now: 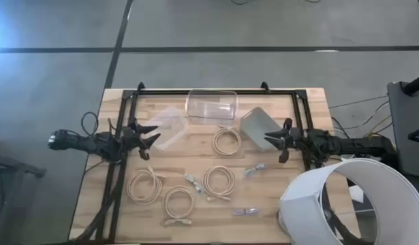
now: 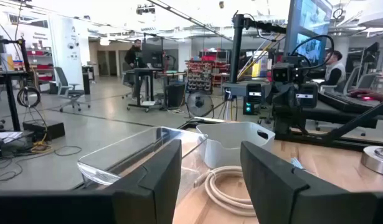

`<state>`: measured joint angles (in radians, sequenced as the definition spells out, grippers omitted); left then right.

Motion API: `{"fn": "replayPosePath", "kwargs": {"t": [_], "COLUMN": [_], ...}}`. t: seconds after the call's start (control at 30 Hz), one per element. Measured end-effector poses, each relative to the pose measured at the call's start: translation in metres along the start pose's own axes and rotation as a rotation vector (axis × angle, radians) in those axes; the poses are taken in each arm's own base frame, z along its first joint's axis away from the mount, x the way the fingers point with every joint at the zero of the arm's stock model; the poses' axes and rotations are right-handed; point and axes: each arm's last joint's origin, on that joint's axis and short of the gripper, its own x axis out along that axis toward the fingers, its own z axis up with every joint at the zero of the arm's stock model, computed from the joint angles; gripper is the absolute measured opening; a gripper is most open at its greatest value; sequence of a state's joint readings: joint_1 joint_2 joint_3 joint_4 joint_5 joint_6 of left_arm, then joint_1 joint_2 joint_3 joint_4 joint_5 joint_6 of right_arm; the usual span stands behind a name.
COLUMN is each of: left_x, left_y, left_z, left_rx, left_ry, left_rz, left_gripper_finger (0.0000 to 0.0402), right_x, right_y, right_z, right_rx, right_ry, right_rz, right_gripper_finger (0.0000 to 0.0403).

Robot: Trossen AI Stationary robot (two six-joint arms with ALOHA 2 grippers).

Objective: Pick & Place USB Port

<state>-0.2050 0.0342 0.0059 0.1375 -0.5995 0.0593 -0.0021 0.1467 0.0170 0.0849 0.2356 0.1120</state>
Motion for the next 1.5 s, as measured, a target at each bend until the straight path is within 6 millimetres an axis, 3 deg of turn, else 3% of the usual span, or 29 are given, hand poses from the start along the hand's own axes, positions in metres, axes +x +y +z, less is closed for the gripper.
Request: {"fn": "replayPosePath", "kwargs": {"t": [0.73,1.17,1.5], "left_x": [0.0,0.0,0.0], "left_y": [0.0,0.0,0.0], "left_z": [0.0,0.0,0.0], "left_rx": [0.0,0.0,0.0], "left_ry": [0.0,0.0,0.0], "left_rz": [0.0,0.0,0.0], "left_gripper_finger": [0.017,0.017,0.017], "right_x": [0.0,0.0,0.0], "right_y": [0.0,0.0,0.0], "right_z": [0.0,0.0,0.0], "right_rx": [0.0,0.0,0.0], "right_ry": [0.0,0.0,0.0], "right_rz": [0.0,0.0,0.0], "right_gripper_finger": [0.0086,0.0068,0.0083]}}
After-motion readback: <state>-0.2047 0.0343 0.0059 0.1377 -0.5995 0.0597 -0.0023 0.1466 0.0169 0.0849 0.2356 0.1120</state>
